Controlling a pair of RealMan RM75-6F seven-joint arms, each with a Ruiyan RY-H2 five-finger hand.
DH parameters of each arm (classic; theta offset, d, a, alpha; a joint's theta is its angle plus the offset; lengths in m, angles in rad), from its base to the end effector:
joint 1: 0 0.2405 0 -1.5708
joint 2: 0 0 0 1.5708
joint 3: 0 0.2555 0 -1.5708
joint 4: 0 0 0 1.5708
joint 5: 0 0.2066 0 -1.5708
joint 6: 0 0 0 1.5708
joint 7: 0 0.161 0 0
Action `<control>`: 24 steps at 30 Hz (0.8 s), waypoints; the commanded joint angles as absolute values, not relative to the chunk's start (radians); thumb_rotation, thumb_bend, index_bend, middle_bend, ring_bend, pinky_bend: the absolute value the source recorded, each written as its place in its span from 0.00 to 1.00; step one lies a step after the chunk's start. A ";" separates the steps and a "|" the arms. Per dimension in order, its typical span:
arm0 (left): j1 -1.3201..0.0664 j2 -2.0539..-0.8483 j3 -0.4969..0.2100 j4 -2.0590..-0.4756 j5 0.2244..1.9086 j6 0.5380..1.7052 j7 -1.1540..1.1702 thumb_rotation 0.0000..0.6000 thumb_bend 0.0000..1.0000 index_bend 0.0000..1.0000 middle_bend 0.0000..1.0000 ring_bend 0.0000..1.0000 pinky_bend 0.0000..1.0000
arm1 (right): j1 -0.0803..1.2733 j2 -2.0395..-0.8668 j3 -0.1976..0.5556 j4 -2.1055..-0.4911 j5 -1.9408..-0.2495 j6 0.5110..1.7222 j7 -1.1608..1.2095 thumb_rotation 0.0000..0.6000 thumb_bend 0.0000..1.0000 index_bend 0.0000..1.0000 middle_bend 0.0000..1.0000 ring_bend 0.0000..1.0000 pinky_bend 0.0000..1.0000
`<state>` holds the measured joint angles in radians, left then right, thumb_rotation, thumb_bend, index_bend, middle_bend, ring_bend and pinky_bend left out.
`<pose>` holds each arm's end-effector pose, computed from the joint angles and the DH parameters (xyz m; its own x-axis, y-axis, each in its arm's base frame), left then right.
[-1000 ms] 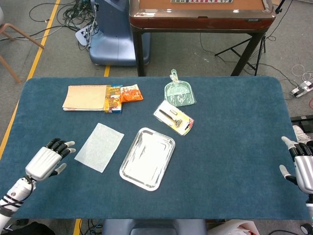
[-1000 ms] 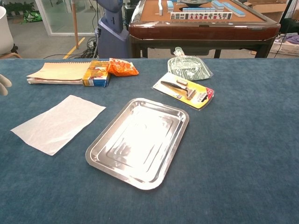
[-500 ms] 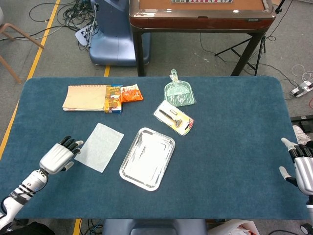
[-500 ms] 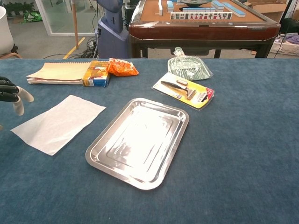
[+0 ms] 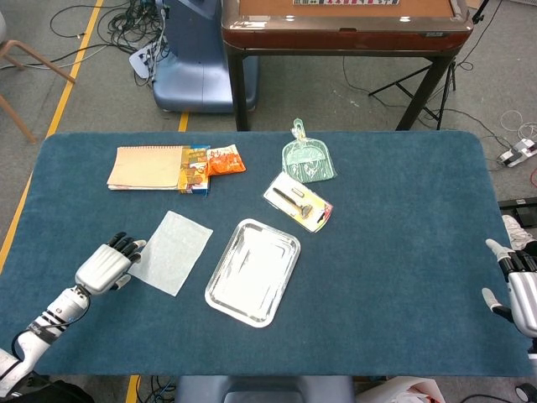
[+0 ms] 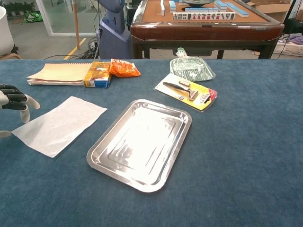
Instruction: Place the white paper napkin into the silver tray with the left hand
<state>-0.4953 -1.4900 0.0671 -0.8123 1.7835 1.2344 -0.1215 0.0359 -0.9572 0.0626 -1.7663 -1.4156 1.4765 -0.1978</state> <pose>-0.3122 0.3211 0.0543 0.7695 0.0309 0.6379 0.5514 -0.5361 -0.6392 -0.3092 -0.1832 0.2035 0.5657 -0.0390 0.8237 -0.8175 0.1039 0.5664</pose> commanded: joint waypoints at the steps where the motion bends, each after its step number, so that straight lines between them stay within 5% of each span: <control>1: -0.500 -1.512 0.078 -0.781 1.780 1.239 -0.140 1.00 0.25 0.43 0.21 0.20 0.14 | 0.035 -0.957 0.062 -1.768 -1.414 1.477 -0.199 1.00 0.28 0.16 0.26 0.21 0.28; 24: -0.494 -1.605 0.110 -0.590 1.741 1.264 -0.261 1.00 0.25 0.43 0.21 0.20 0.14 | 0.020 -0.943 0.058 -1.800 -1.401 1.488 -0.226 1.00 0.28 0.16 0.26 0.21 0.28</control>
